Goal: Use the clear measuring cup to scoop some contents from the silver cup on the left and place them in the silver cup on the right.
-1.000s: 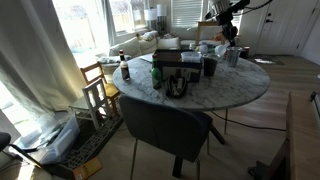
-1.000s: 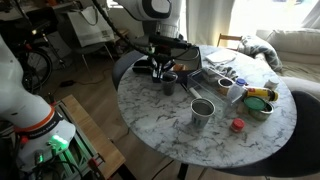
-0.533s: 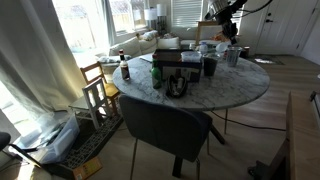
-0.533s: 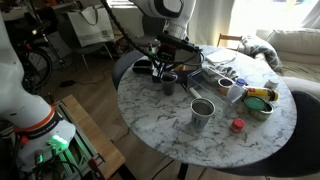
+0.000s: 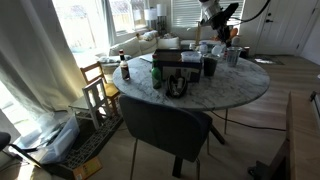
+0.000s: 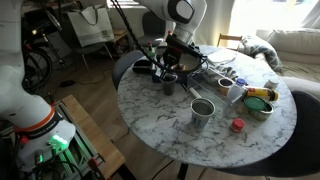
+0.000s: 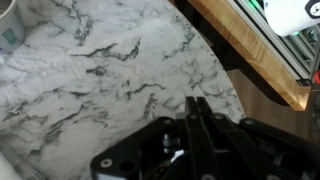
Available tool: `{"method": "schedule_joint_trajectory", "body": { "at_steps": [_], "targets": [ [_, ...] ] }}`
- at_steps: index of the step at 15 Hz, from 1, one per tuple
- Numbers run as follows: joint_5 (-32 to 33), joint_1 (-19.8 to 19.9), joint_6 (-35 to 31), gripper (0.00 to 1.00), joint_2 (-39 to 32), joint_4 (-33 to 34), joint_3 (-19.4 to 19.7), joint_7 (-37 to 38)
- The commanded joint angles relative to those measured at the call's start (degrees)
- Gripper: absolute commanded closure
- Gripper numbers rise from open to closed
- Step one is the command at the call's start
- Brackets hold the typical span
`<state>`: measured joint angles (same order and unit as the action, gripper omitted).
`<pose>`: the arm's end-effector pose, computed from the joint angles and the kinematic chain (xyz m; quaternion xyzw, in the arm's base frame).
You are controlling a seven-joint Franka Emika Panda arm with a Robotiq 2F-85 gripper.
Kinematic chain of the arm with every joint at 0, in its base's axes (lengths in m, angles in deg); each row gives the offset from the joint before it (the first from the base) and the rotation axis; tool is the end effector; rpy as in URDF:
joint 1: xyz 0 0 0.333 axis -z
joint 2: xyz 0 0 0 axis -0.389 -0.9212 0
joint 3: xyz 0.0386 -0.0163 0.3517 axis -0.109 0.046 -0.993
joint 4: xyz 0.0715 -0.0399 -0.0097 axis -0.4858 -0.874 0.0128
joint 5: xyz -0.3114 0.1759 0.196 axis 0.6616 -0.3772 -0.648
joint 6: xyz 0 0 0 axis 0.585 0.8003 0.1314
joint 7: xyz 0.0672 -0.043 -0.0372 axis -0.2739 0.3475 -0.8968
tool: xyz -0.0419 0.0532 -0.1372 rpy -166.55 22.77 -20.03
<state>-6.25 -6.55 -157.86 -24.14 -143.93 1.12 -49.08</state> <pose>0.5735 -0.2556 0.3042 -0.9000 -0.3090 0.2707 0.1461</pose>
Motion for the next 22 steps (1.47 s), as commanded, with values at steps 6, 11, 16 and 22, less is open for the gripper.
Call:
{"method": "schedule_joint_trajectory", "body": {
  "at_steps": [6,11,16,22],
  "targets": [
    [-1.48,1.77,10.21,0.99,-12.35,15.81,-1.54,2.80],
    [-0.77,1.67,12.68,0.99,-16.66,21.57,-1.42,7.61],
    [1.07,0.99,13.07,0.99,-19.56,25.02,-1.21,12.79],
    [5.66,-1.35,10.29,0.99,-18.97,23.79,-0.78,19.75]
  ]
}}
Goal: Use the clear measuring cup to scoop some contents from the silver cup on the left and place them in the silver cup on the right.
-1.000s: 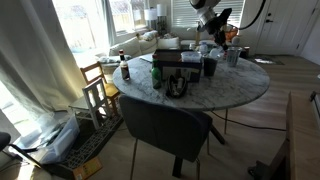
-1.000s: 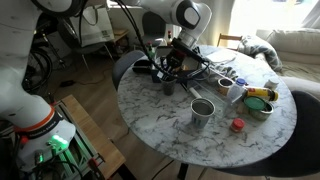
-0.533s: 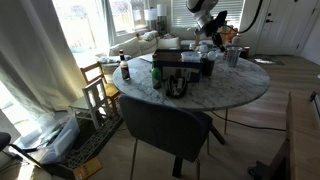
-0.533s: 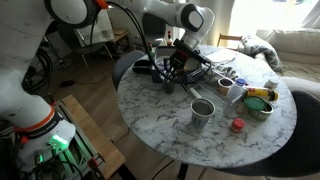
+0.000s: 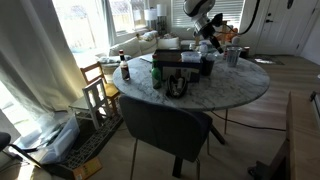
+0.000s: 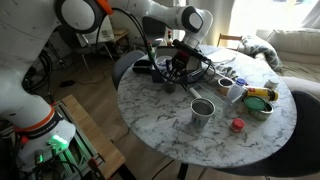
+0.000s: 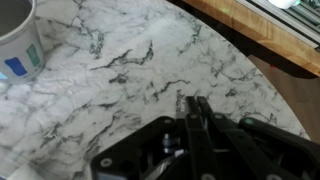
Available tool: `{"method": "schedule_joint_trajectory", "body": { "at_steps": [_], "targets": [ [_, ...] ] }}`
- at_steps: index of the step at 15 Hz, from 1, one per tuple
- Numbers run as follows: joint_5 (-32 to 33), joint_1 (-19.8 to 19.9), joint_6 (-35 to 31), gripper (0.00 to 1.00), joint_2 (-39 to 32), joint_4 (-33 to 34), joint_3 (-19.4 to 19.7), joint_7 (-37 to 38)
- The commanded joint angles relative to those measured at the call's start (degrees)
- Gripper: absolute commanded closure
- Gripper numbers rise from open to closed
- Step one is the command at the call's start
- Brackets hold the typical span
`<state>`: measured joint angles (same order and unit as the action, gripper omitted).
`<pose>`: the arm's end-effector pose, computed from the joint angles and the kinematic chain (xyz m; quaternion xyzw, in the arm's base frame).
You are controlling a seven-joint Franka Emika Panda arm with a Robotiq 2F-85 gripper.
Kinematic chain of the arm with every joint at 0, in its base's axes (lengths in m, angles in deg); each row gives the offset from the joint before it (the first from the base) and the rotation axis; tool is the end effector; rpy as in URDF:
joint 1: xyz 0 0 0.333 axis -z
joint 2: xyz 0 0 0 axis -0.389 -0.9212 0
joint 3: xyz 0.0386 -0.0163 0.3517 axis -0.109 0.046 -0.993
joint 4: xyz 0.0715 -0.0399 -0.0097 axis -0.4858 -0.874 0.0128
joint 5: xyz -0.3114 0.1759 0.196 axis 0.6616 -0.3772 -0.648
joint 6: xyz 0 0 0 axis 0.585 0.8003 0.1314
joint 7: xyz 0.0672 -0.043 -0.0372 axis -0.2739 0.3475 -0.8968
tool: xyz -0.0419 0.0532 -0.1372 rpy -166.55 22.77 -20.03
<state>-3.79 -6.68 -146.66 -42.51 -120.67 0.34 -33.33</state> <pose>0.6335 -0.2675 0.2496 -0.9121 -0.1861 0.3503 0.1038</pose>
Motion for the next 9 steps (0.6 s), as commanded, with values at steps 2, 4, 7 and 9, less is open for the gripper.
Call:
{"method": "schedule_joint_trajectory", "body": {
  "at_steps": [2,4,7,9],
  "targets": [
    [5.70,-2.51,-2.19,0.99,0.59,-1.09,0.04,6.43],
    [8.59,-4.08,-3.71,0.99,1.77,-2.78,0.14,9.28],
    [12.58,-6.34,-5.32,0.99,2.77,-4.60,0.14,13.92],
    [14.98,-7.83,-5.54,0.99,3.29,-5.84,0.01,16.80]
  ]
}}
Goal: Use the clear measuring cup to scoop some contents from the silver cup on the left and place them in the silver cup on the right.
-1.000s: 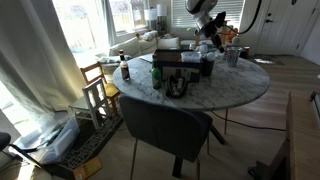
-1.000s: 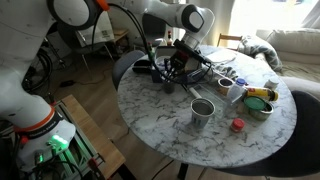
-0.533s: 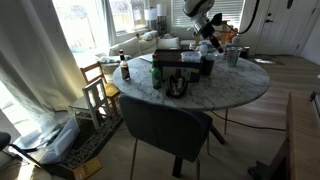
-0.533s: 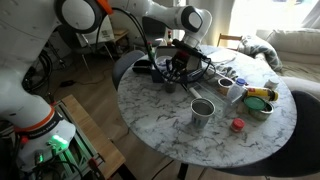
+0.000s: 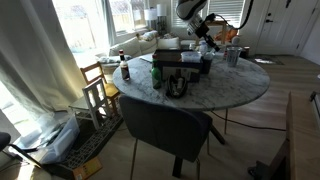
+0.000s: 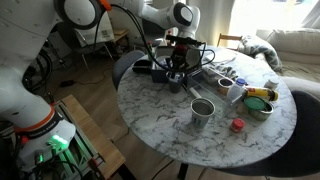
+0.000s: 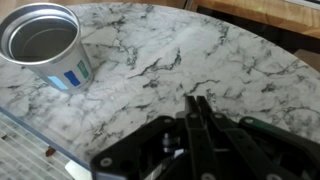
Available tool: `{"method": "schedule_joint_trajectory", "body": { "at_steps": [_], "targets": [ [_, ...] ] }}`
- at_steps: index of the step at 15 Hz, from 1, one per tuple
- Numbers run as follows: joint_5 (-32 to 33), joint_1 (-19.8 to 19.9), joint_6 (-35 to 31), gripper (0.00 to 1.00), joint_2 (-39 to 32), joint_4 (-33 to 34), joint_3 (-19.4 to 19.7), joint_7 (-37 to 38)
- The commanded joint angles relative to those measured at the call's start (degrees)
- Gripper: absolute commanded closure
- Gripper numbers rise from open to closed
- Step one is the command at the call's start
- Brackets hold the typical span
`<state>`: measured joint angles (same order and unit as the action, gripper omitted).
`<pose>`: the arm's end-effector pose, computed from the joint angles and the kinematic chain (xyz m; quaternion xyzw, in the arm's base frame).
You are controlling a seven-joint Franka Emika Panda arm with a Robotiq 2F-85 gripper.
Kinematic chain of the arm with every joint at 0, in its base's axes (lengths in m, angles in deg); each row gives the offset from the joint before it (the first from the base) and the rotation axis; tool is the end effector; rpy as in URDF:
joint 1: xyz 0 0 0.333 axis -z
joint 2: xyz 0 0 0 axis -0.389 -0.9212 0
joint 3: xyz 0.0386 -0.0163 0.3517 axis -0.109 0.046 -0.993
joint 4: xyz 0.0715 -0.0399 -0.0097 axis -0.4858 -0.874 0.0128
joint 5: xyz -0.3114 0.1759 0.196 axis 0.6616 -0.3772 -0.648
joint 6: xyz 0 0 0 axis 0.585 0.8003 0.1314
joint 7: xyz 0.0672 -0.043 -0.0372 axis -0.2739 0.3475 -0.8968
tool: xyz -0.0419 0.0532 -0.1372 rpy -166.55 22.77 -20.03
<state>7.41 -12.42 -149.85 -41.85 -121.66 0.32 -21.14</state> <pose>0.6578 -0.2359 0.2589 0.9137 0.1441 -0.3767 0.0504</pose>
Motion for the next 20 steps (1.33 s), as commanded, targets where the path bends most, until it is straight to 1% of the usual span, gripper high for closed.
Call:
{"method": "schedule_joint_trajectory", "body": {
  "at_steps": [1,4,8,14,20],
  "targets": [
    [4.95,-2.79,-2.40,0.99,2.96,-5.63,-0.05,6.02],
    [8.80,-5.42,-2.53,0.99,4.19,-9.00,0.29,11.84],
    [13.05,-8.00,-3.50,0.99,4.78,-12.25,0.62,20.06],
    [18.05,-10.38,-6.93,0.99,6.77,-17.56,0.61,30.36],
    [24.22,-12.54,-6.81,0.99,10.92,-24.06,0.37,39.48]
  ]
}}
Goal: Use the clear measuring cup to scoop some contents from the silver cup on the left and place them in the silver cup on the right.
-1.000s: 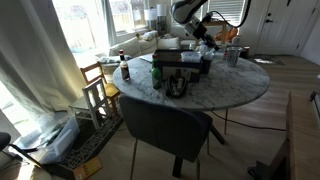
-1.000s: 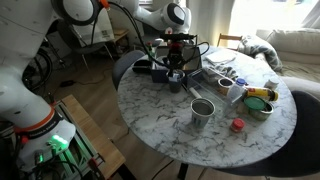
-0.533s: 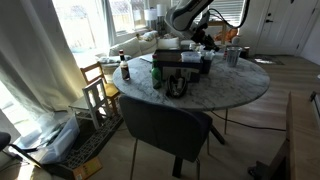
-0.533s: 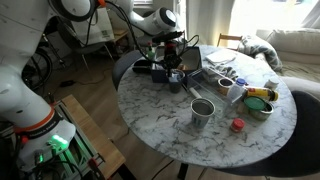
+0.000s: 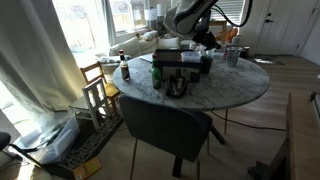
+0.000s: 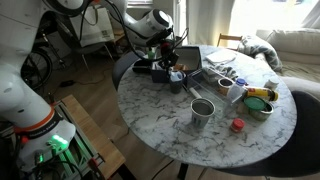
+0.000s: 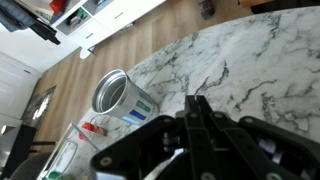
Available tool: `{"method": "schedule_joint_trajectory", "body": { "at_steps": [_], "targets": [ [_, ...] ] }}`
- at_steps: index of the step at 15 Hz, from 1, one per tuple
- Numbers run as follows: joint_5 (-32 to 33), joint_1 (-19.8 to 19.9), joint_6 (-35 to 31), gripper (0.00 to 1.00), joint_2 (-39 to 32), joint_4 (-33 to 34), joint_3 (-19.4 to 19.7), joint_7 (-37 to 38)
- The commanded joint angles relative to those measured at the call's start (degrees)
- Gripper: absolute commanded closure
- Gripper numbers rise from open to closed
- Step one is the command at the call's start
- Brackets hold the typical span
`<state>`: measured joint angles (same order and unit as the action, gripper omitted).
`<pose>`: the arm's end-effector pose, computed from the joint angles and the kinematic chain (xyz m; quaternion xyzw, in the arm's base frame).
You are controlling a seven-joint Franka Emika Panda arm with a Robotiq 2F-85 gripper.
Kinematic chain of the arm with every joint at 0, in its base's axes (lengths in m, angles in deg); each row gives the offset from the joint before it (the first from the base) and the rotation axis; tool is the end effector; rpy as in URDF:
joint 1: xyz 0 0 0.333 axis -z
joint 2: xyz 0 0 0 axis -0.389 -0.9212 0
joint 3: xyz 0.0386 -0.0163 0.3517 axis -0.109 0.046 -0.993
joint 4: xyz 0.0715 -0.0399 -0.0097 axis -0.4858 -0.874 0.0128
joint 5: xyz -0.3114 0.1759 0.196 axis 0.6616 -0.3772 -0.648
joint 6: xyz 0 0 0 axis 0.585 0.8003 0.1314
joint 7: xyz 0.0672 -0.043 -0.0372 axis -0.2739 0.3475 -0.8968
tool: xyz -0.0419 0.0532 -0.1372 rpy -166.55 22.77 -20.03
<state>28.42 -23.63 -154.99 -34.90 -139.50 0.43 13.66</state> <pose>0.6400 -0.1590 0.2524 0.8616 0.0134 -0.3630 0.3545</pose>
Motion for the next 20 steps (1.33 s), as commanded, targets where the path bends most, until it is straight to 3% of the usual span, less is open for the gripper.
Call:
{"method": "schedule_joint_trajectory", "body": {
  "at_steps": [1,4,9,13,20],
  "targets": [
    [4.13,-1.58,-1.57,0.99,4.72,-7.26,0.10,5.98],
    [5.60,-1.81,-0.94,0.99,7.21,-9.97,-0.46,8.42],
    [4.77,0.24,-0.12,0.99,12.67,-13.65,-0.73,6.31],
    [3.30,4.34,-2.18,0.99,18.42,-16.52,-0.30,2.87],
    [-4.34,14.35,-10.36,0.99,25.36,-20.28,2.20,-9.89]
  ]
}}
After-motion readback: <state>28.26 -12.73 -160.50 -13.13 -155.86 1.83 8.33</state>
